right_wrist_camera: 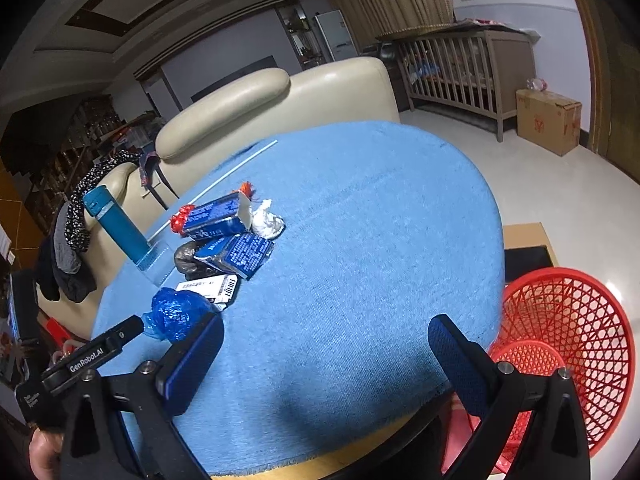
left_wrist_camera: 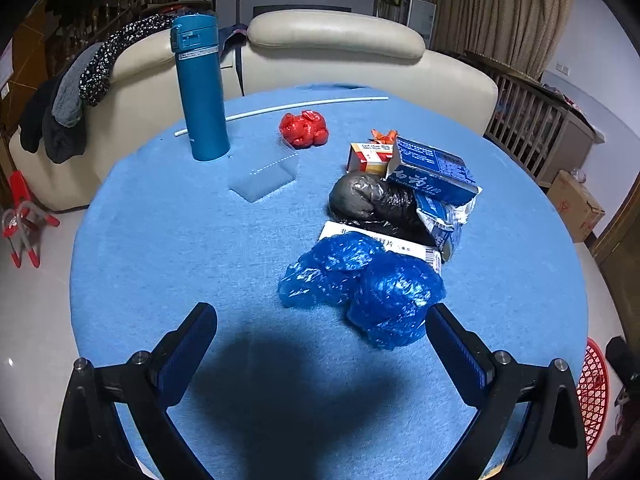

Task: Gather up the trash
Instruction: 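Move the left tool toward the blue plastic bags while the right tool approaches the trash pile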

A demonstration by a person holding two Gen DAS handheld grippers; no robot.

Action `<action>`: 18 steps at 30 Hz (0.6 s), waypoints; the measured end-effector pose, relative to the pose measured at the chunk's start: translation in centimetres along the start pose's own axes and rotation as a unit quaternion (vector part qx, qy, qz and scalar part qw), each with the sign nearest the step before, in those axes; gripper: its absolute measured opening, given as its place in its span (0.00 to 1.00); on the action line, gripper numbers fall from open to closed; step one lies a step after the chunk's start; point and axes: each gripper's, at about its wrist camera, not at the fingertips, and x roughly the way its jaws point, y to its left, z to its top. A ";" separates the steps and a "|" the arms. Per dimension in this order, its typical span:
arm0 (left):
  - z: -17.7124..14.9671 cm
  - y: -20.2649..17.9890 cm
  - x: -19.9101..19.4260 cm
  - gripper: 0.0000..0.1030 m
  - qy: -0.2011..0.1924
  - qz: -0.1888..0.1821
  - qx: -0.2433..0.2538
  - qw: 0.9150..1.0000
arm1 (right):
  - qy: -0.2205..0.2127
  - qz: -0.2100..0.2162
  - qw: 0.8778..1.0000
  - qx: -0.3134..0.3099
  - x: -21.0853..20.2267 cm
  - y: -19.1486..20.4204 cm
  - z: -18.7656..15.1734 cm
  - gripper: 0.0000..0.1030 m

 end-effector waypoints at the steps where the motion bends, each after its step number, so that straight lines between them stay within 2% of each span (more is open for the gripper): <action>1: 0.1 -0.2 0.1 1.00 0.001 0.000 0.001 1.000 | 0.002 0.000 1.000 0.000 0.2 0.0 0.0 1.00; 11: 1.6 -2.7 1.4 1.00 0.011 -0.004 0.010 1.000 | 0.011 -0.001 1.000 0.010 1.2 -0.8 0.4 1.00; 18: 2.0 -3.8 4.6 1.00 0.040 0.011 -0.016 0.999 | 0.016 -0.005 1.000 0.020 1.8 -1.7 0.9 1.00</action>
